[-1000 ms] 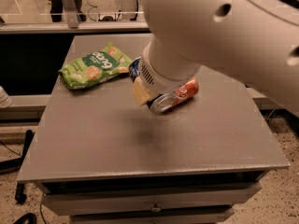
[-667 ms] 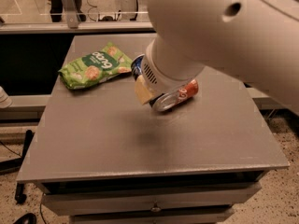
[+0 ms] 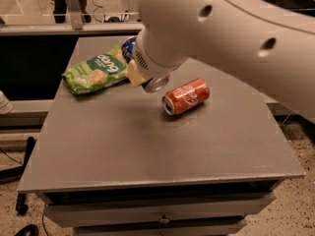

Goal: Move pepsi can near green rice chip bag

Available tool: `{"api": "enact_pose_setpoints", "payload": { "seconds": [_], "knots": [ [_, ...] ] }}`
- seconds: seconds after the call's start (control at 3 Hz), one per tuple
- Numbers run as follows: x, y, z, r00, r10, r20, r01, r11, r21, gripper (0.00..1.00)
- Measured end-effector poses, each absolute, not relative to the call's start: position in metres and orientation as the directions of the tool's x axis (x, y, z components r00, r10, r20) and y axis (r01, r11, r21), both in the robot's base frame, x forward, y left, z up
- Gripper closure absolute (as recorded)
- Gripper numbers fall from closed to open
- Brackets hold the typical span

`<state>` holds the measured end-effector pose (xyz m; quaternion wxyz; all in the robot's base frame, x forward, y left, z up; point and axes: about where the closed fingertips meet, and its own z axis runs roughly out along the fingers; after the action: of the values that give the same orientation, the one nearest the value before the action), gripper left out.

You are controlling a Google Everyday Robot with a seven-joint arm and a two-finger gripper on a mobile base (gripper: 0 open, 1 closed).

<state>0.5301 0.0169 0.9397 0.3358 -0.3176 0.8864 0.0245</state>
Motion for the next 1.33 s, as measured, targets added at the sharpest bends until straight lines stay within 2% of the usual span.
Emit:
{"api": "enact_pose_setpoints", "payload": {
  "seconds": [0.67,1.33],
  "knots": [
    [0.622,0.068,0.943,-0.436,-0.631,-0.642,-0.632,0.722,-0.282,1.0],
    [0.674,0.08,0.908,-0.4,-0.729,-0.556,-0.666,0.648,-0.37,1.0]
  ]
}}
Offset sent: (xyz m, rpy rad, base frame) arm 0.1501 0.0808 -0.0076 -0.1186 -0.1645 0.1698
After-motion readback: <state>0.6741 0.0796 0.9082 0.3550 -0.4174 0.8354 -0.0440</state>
